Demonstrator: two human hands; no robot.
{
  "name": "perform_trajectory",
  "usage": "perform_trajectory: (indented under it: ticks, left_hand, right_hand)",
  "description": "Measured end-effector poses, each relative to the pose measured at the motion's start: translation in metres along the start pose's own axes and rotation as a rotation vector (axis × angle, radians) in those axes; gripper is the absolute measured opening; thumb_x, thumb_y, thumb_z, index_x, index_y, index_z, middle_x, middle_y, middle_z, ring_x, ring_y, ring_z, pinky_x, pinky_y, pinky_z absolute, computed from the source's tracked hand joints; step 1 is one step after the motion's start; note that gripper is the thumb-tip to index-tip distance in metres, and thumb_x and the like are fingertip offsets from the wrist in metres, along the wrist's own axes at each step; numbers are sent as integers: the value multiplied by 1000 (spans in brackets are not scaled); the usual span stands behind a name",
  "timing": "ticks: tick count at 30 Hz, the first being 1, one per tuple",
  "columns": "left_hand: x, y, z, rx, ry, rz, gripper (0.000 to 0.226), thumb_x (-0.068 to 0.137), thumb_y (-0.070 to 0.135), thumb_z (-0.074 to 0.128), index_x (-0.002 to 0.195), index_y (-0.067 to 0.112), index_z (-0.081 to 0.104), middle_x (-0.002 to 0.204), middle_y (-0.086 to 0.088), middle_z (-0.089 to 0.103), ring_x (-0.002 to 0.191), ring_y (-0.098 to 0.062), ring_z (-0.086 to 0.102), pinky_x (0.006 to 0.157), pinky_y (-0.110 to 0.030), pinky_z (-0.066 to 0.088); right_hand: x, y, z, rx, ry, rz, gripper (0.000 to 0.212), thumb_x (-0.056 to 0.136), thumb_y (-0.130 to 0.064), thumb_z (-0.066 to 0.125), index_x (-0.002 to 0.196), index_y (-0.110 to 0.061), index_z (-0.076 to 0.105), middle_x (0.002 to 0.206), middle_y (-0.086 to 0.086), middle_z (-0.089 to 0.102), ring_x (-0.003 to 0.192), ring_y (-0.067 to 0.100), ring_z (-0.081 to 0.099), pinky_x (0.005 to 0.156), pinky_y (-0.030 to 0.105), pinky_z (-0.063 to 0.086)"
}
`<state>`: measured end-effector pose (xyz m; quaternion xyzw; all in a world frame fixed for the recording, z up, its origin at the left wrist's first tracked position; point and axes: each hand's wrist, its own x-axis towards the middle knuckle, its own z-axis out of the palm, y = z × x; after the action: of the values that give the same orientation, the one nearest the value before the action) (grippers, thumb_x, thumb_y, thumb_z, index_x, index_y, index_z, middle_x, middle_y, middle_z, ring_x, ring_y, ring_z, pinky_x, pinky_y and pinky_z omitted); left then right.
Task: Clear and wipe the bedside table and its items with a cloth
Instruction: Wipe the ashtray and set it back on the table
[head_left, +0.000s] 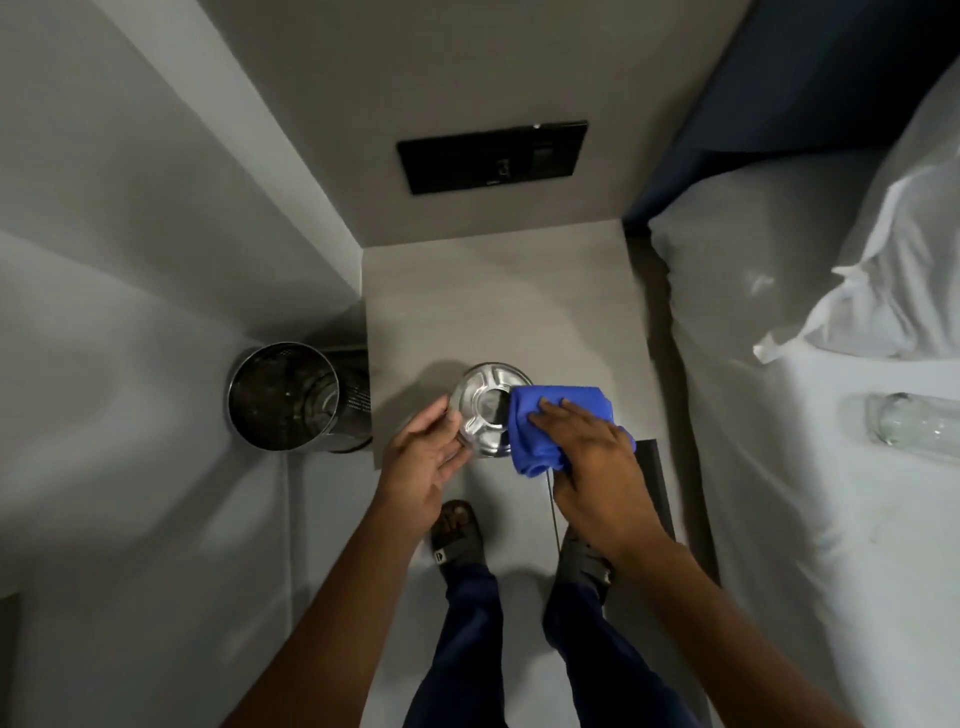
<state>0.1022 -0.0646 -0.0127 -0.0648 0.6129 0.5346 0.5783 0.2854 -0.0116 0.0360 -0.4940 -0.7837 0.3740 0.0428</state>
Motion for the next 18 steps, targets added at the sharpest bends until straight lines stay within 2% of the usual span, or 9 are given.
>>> perform_trajectory:
  ticks: [3,5,7,10,13,16,18]
  left_hand:
    - [15,1,-11,86,-12,3,25,91,8,63,110,24,68,105,-5,74,92,-18,71,63,-21,58]
    - [30,5,-18,120,0,-4,24,92,8,62,104,27,71,103,-1,74,86,-13,72,62,-22,58]
    - [50,14,-28,139,16,-20,26,93,8,60,109,25,69,101,0,75,83,-11,74,65,-25,59]
    - [84,29,-37,150,90,21,28,92,5,60,115,19,65,97,-4,72,76,-15,72,60,-25,58]
    - [127,49,-38,178,199,94,25,93,1,58,116,13,55,102,-10,63,79,-21,66,54,-23,58]
    - [171,70,-31,191,256,126,27,96,-1,52,123,-1,53,116,-21,59,97,-32,63,77,-39,58]
    - [194,82,-22,195,281,136,28,96,-2,50,125,-5,53,114,-19,58,99,-31,60,89,-45,54]
  right_hand:
    - [29,-14,20,-45,-8,41,66,81,2,54,144,-18,42,152,2,40,145,21,29,117,39,19]
    - [47,-26,36,-48,-37,17,68,83,0,53,146,-19,37,156,1,34,147,20,22,118,38,15]
    - [63,-37,52,-46,-121,-48,68,84,1,51,147,-20,36,158,-1,31,149,19,17,119,40,11]
    - [80,-40,65,-13,-263,-116,67,80,7,53,142,-17,45,154,1,38,147,21,23,120,43,14]
    - [91,-29,70,31,-188,-44,63,78,9,53,137,-14,52,146,5,49,142,24,34,118,43,22]
    - [92,-15,71,69,-119,30,64,76,12,51,135,-13,55,142,6,53,139,24,41,115,45,29]
    - [88,-9,70,87,-116,52,66,74,14,49,134,-13,55,141,7,54,138,24,42,113,47,32]
